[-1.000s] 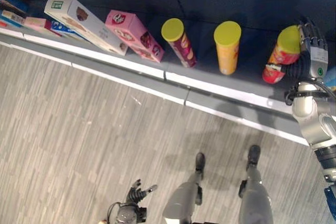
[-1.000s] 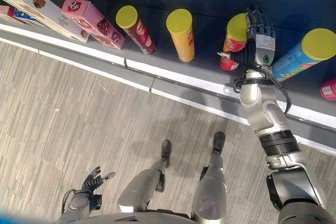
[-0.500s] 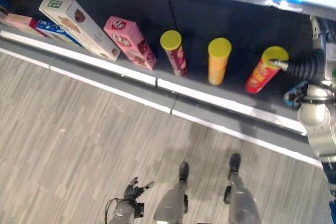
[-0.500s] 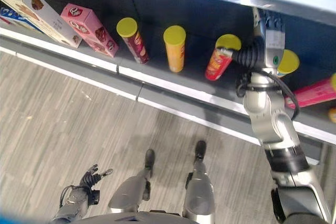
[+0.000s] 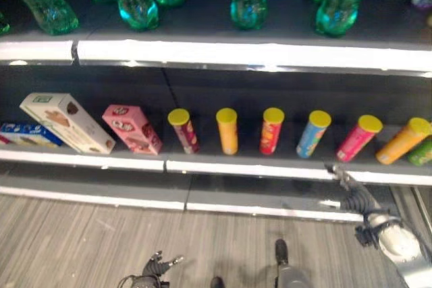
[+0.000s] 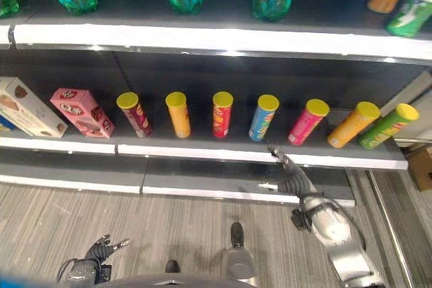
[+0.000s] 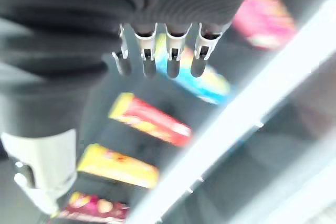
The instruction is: Put the goods on the table back onto the shelves and tidy them up.
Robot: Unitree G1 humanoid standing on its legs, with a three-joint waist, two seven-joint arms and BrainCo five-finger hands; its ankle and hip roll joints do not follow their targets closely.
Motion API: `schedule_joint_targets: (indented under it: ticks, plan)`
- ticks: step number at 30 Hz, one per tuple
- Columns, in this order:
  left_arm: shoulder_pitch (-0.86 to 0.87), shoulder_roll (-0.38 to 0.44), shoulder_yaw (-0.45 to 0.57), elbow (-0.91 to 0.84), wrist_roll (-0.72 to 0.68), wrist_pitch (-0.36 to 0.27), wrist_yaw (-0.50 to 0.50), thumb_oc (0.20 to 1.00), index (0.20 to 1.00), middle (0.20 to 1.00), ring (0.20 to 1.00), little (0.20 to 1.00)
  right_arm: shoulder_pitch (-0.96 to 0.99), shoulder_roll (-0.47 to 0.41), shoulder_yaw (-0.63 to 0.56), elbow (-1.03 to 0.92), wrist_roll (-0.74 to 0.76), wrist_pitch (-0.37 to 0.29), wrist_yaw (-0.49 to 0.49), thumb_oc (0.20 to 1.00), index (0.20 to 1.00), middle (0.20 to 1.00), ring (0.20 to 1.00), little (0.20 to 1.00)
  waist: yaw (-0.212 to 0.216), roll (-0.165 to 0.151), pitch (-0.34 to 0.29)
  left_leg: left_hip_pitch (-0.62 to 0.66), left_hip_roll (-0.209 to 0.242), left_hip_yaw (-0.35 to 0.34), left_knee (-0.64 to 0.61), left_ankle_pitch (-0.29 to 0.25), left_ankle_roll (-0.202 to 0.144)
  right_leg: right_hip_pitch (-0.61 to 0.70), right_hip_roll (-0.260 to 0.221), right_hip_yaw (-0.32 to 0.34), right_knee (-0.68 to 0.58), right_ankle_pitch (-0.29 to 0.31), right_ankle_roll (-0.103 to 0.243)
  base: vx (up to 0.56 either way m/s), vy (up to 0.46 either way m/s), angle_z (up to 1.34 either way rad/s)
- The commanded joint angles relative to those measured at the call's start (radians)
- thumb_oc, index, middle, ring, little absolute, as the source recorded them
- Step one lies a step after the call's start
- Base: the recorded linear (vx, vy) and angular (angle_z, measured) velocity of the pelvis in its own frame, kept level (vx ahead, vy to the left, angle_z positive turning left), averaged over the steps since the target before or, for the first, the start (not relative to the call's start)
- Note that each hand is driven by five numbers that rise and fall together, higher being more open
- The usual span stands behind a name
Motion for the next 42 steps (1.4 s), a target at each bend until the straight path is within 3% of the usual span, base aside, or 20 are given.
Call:
schedule_joint_targets:
  ticks: [1,4,7,8,13,16,18,20,21,22,23,24,25,27,28,29,30,33,37,42]
  plan:
    - [-0.033,0.036,0.016,0.023,0.028,-0.018,-0.011,1.000,1.000,1.000,1.000,1.000,-0.137,0.029,0.001,0.176,0.065,0.027,-0.007,1.000,1.000,1.000,1.000,1.000,0.018,0.000,0.055,-0.029,0.026,-0.002,0.011,-0.046,-0.001,-0.051,-0.087,0.001,0.073,0.066,0.106,-0.10,0.041,-0.49]
    - [-0.055,0.039,0.007,0.035,0.014,-0.012,-0.014,1.000,1.000,1.000,1.000,1.000,-0.162,0.122,0.014,0.486,0.095,0.059,-0.031,1.000,1.000,1.000,1.000,1.000,0.025,0.006,0.073,-0.031,0.037,0.017,0.017,-0.042,0.008,-0.051,-0.095,-0.070,0.114,0.024,0.106,-0.11,0.011,-0.65]
    - [-0.062,0.043,0.006,0.039,-0.005,-0.008,-0.024,1.000,1.000,1.000,1.000,1.000,-0.176,0.196,0.004,0.731,0.105,0.084,-0.044,1.000,1.000,1.000,1.000,1.000,0.045,0.018,0.076,-0.048,0.059,0.036,0.030,-0.033,0.013,-0.011,-0.111,-0.125,0.178,-0.044,0.080,-0.16,-0.067,-0.48]
    - [-0.053,0.039,0.011,0.038,-0.030,-0.011,-0.031,1.000,1.000,1.000,1.000,1.000,-0.191,0.248,-0.018,0.880,0.129,0.092,-0.051,1.000,1.000,1.000,1.000,1.000,0.074,0.023,0.059,-0.074,0.084,0.070,0.047,-0.026,0.008,0.048,-0.139,-0.167,0.222,-0.085,0.064,-0.19,-0.126,-0.50]
    - [-0.040,0.031,0.022,0.057,-0.050,-0.008,-0.036,1.000,1.000,1.000,1.000,1.000,-0.210,0.282,-0.022,0.926,0.133,0.098,-0.056,1.000,1.000,1.000,1.000,1.000,0.114,0.006,0.022,-0.100,0.131,0.107,0.066,-0.026,-0.023,0.108,-0.191,-0.230,0.199,-0.041,0.087,-0.04,-0.245,-0.41]
    - [-0.044,0.027,0.023,0.064,-0.063,-0.010,-0.036,1.000,1.000,1.000,1.000,1.000,-0.222,0.285,-0.018,0.927,0.128,0.096,-0.068,1.000,1.000,1.000,1.000,1.000,0.118,-0.003,0.021,-0.111,0.150,0.125,0.078,-0.007,-0.032,0.097,-0.186,-0.235,0.181,-0.015,0.084,-0.08,-0.257,-0.60]
    - [-0.047,0.027,0.025,0.075,-0.070,-0.013,-0.035,1.000,1.000,1.000,1.000,1.000,-0.225,0.285,-0.015,0.923,0.124,0.095,-0.079,1.000,1.000,1.000,1.000,1.000,0.117,-0.010,0.018,-0.112,0.176,0.134,0.086,0.005,-0.054,0.118,-0.156,-0.239,0.145,-0.052,0.084,-0.02,-0.298,-0.36]
    - [-0.046,0.024,0.022,0.082,-0.084,-0.016,-0.043,1.000,1.000,1.000,1.000,1.000,-0.226,0.284,-0.013,0.939,0.127,0.095,-0.092,1.000,1.000,1.000,1.000,1.000,0.116,0.000,0.016,-0.114,0.247,0.139,0.089,0.046,-0.098,0.150,-0.081,-0.264,0.087,-0.151,0.061,-0.02,-0.377,-0.27]
    - [-0.046,0.024,0.022,0.082,-0.084,-0.016,-0.043,1.000,1.000,1.000,1.000,1.000,-0.226,0.283,-0.013,0.939,0.127,0.095,-0.092,1.000,1.000,1.000,1.000,1.000,0.116,0.001,0.016,-0.113,0.247,0.139,0.089,0.046,-0.098,0.151,-0.080,-0.264,0.087,-0.151,0.061,-0.02,-0.465,-0.24]
    - [-0.052,0.015,0.016,0.084,-0.093,-0.013,-0.048,1.000,1.000,1.000,1.000,1.000,-0.235,0.280,-0.007,0.975,0.135,0.094,-0.100,1.000,1.000,1.000,1.000,1.000,0.110,0.014,0.015,-0.119,0.309,0.142,0.102,0.081,-0.128,0.158,-0.020,-0.264,0.071,-0.190,0.034,-0.01,-0.388,-0.16]
    - [-0.051,0.011,0.013,0.083,-0.099,-0.016,-0.047,1.000,1.000,1.000,1.000,1.000,-0.232,0.274,-0.004,0.980,0.142,0.093,-0.102,1.000,1.000,1.000,1.000,1.000,0.105,0.022,0.018,-0.114,0.333,0.141,0.108,0.097,-0.137,0.166,0.011,-0.263,0.065,-0.209,0.016,-0.01,-0.387,0.09]
    - [-0.051,0.011,0.013,0.083,-0.099,-0.016,-0.047,1.000,1.000,1.000,1.000,1.000,-0.232,0.274,-0.004,0.980,0.142,0.093,-0.102,1.000,1.000,1.000,1.000,1.000,0.105,0.022,0.018,-0.114,0.333,0.141,0.108,0.097,-0.137,0.166,0.011,-0.263,0.065,-0.209,0.016,-0.01,-0.341,-0.15]
    - [-0.058,0.000,0.003,0.077,-0.103,-0.015,-0.049,1.000,1.000,1.000,1.000,1.000,-0.243,0.263,0.007,0.997,0.152,0.086,-0.101,1.000,1.000,1.000,1.000,1.000,0.098,0.036,0.032,-0.123,0.373,0.130,0.153,0.120,-0.145,0.185,0.061,-0.260,0.052,-0.241,-0.012,-0.02,-0.287,-0.16]
    - [-0.060,-0.010,-0.012,0.075,-0.091,-0.015,-0.050,1.000,1.000,1.000,1.000,1.000,-0.249,0.253,0.013,1.022,0.147,0.086,-0.106,1.000,1.000,1.000,1.000,1.000,0.096,0.048,0.045,-0.137,0.399,0.113,0.196,0.174,-0.155,0.214,0.097,-0.260,0.029,-0.257,-0.034,-0.04,-0.310,-0.24]
    - [-0.067,-0.017,-0.025,0.066,-0.085,-0.014,-0.049,1.000,1.000,1.000,1.000,1.000,-0.256,0.239,0.015,1.024,0.146,0.088,-0.109,1.000,1.000,1.000,1.000,1.000,0.100,0.053,0.064,-0.156,0.393,0.082,0.236,0.211,-0.153,0.224,0.109,-0.257,0.025,-0.261,-0.050,-0.05,-0.180,-0.26]
    - [-0.067,-0.017,-0.025,0.066,-0.085,-0.014,-0.049,1.000,1.000,1.000,1.000,1.000,-0.257,0.239,0.015,1.024,0.146,0.088,-0.109,1.000,1.000,1.000,1.000,1.000,0.099,0.053,0.064,-0.157,0.393,0.081,0.236,0.211,-0.153,0.224,0.109,-0.258,0.025,-0.261,-0.050,-0.09,-0.180,-0.29]
    - [-0.074,-0.041,-0.059,0.088,-0.068,-0.018,-0.046,1.000,1.000,1.000,1.000,1.000,-0.287,0.221,0.025,1.053,0.126,0.093,-0.117,1.000,1.000,1.000,1.000,1.000,0.126,0.039,0.059,-0.188,0.133,-0.120,0.216,0.001,-0.073,0.183,0.097,-0.217,0.045,-0.258,-0.051,-0.06,-0.079,-0.11]
    - [-0.085,-0.048,-0.075,0.107,-0.071,-0.023,-0.056,1.000,1.000,1.000,1.000,1.000,-0.299,0.236,0.014,1.065,0.141,0.087,-0.122,1.000,1.000,1.000,1.000,1.000,0.109,0.059,0.033,-0.161,0.110,-0.134,0.151,0.007,-0.062,0.165,0.101,-0.203,0.072,-0.254,-0.049,0.03,0.109,-0.66]
    - [-0.093,-0.040,-0.089,0.111,-0.055,-0.022,-0.057,1.000,1.000,1.000,1.000,1.000,-0.311,0.250,0.008,1.084,0.136,0.092,-0.126,1.000,1.000,1.000,1.000,1.000,0.091,0.072,0.004,-0.105,0.107,-0.091,0.072,0.016,-0.054,0.162,0.084,-0.197,0.091,-0.247,-0.030,0.07,0.123,-0.01]
    - [-0.091,-0.028,-0.087,0.103,-0.049,-0.023,-0.058,1.000,1.000,1.000,1.000,1.000,-0.305,0.261,0.012,1.087,0.121,0.097,-0.125,1.000,1.000,1.000,1.000,1.000,0.087,0.065,-0.005,-0.065,0.104,-0.063,0.048,0.011,-0.046,0.171,0.063,-0.190,0.095,-0.237,-0.016,0.05,0.092,-0.18]
